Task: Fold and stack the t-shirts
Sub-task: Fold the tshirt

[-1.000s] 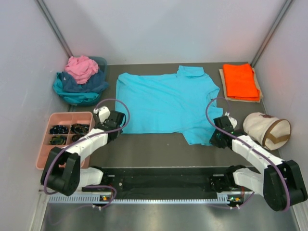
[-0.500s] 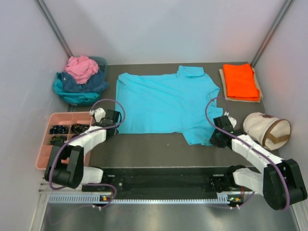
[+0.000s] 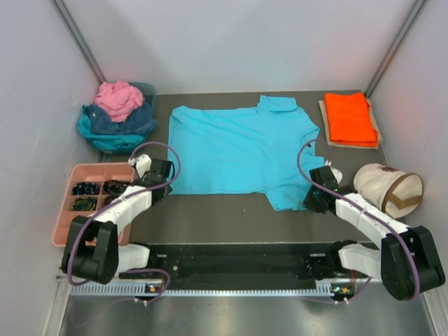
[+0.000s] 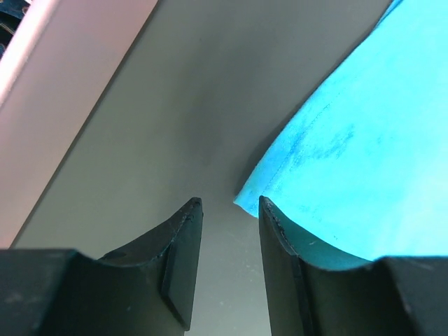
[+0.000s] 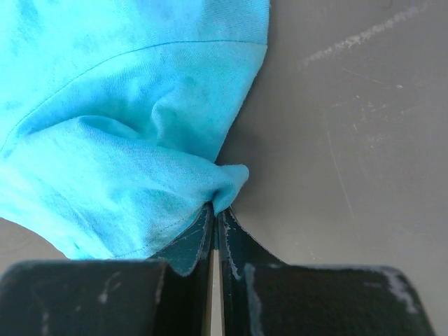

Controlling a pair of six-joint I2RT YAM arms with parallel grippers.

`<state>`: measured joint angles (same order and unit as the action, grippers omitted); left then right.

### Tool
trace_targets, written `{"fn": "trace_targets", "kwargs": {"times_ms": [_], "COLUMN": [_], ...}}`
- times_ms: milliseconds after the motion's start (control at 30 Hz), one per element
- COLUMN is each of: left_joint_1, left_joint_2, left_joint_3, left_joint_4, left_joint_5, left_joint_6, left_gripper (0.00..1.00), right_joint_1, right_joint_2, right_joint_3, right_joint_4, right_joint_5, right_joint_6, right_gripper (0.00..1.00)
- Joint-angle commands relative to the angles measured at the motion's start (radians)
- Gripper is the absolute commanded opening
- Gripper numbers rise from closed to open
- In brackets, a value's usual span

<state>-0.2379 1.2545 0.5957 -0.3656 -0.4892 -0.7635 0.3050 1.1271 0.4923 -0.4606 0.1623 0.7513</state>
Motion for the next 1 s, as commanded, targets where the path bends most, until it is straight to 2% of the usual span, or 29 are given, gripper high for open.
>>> {"fn": "trace_targets", "kwargs": {"times_ms": [0,333,800,967], "left_joint_1": [0.003,0.003,0.003,0.003], "left_joint_2": [-0.017,0.075,0.135,0.163], "left_joint_3": [0.027,0.032,0.026,0.035], "left_joint_4": [0.01,0.068,0.117,0.126], "left_joint_5": [0.011,0.066,0.066,0.067], "left_joint_6": [0.006,0.001,0.007,0.012], "left_gripper": [0.43,0.42,0.38,0.26], "right_joint_1": [0.006,0.008,0.008,0.006], "right_joint_2": [0.022,0.017,0.011,0.0], "right_joint_3": [0.009,0.022,0.026,0.026], "right_joint_4": [0.031,0.013,0.0,-0.009], "right_joint_5": [-0.017,-0.009,-0.006,0.003], "right_joint_6": [-0.007,-0.006,-0.007,-0.006], "right_gripper": [0.0,0.0,0.0,0.0]}}
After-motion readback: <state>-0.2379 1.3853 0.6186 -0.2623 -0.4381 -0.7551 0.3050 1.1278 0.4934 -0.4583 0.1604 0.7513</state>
